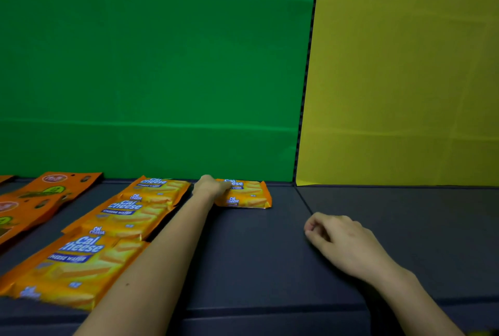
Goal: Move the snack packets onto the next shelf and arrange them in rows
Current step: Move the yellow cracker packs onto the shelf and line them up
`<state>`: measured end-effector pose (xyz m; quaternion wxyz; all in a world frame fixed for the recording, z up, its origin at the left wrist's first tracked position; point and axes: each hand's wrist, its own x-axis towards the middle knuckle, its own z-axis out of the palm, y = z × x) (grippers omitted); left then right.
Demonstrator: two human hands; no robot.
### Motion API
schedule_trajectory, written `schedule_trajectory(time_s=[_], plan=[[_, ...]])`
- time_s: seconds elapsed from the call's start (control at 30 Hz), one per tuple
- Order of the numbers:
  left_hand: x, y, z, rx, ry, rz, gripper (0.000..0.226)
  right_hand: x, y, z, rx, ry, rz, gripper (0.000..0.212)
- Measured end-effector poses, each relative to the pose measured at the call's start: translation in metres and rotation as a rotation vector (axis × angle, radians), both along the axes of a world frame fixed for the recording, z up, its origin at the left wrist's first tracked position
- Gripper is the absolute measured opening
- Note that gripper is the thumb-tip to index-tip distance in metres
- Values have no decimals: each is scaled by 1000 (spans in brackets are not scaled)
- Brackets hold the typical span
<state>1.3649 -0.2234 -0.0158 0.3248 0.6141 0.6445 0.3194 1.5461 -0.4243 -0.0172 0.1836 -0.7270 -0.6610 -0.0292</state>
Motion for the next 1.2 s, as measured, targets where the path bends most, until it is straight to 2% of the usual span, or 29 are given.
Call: schedule_trajectory(time_s=[0.17, 0.33, 0.5, 0.67, 0.9, 1.2], plan=[[-11, -12, 17, 97, 242, -38, 45, -12, 6, 4, 41, -29, 30, 17], [-65, -50, 33, 359, 495, -106, 30, -54, 19, 11, 75, -54, 132, 20], [-165, -105, 37, 554, 651, 48, 27, -122, 37, 21, 167, -60, 318, 20], [-282, -162, 30, 567, 713, 282, 26, -215, 48, 27, 238, 0, 556, 17], [-441, -229, 0, 449, 795, 508, 26, -355, 38, 27, 313, 39, 745, 16], [-623, -339, -44, 323, 936, 725, 28, -548, -4, -7, 230, 70, 902, 22]])
